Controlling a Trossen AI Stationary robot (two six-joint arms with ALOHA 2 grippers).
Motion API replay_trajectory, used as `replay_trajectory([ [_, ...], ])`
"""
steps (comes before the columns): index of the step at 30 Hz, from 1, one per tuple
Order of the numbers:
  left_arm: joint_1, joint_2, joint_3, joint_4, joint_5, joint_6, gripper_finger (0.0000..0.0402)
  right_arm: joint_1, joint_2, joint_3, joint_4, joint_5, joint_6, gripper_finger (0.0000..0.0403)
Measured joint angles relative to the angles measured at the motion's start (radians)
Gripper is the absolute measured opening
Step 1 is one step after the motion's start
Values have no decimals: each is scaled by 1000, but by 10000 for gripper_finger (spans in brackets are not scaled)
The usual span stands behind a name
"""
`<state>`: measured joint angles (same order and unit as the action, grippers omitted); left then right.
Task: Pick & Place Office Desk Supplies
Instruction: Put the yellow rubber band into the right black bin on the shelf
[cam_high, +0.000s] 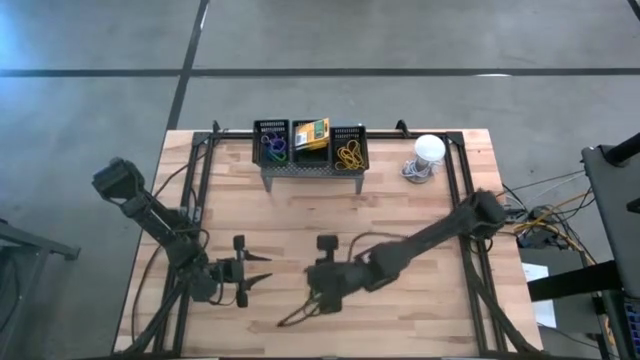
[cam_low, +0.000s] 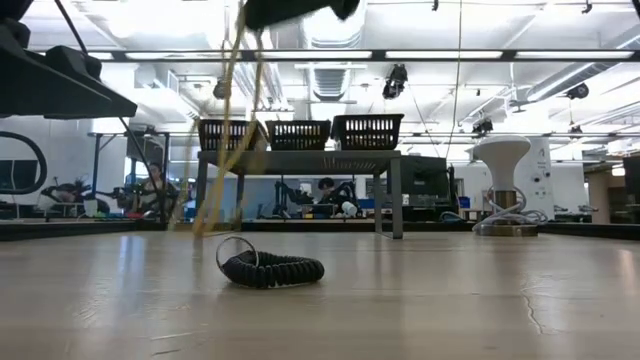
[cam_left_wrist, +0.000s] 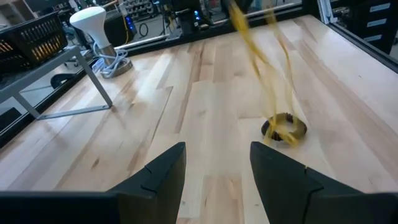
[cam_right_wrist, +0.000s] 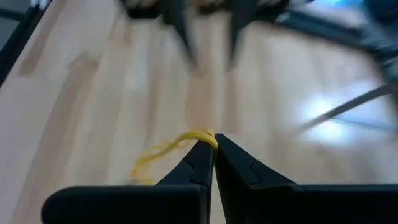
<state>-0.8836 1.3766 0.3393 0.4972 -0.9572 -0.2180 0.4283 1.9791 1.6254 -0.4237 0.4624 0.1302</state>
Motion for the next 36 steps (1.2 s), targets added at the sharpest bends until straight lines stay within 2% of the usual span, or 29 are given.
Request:
replay_trajectory([
  [6,4,0,0,-1,0,0,184,-26,-182,-6,-37,16,-82,9],
  [10,4,0,-2,-1,0,0,184,-46,-238,-63,-74,18,-10,9],
  [16,6,0,-6,-1,0,-1,184,-54,-219,-209,-68,64,163,12],
  [22,11,0,-6,0,0,-11,184,-75,-223,-336,-116,71,348,56],
  [27,20,0,-6,0,0,-18,184,-101,-237,-352,-265,193,556,103],
  [29,19,0,-8,-1,0,-19,184,-104,-236,-359,-243,191,565,118],
  [33,21,0,-13,-2,0,-22,184,-92,-211,-382,-217,114,547,139],
  [36,21,0,-16,0,0,-27,184,-73,-203,-393,-231,119,546,143],
])
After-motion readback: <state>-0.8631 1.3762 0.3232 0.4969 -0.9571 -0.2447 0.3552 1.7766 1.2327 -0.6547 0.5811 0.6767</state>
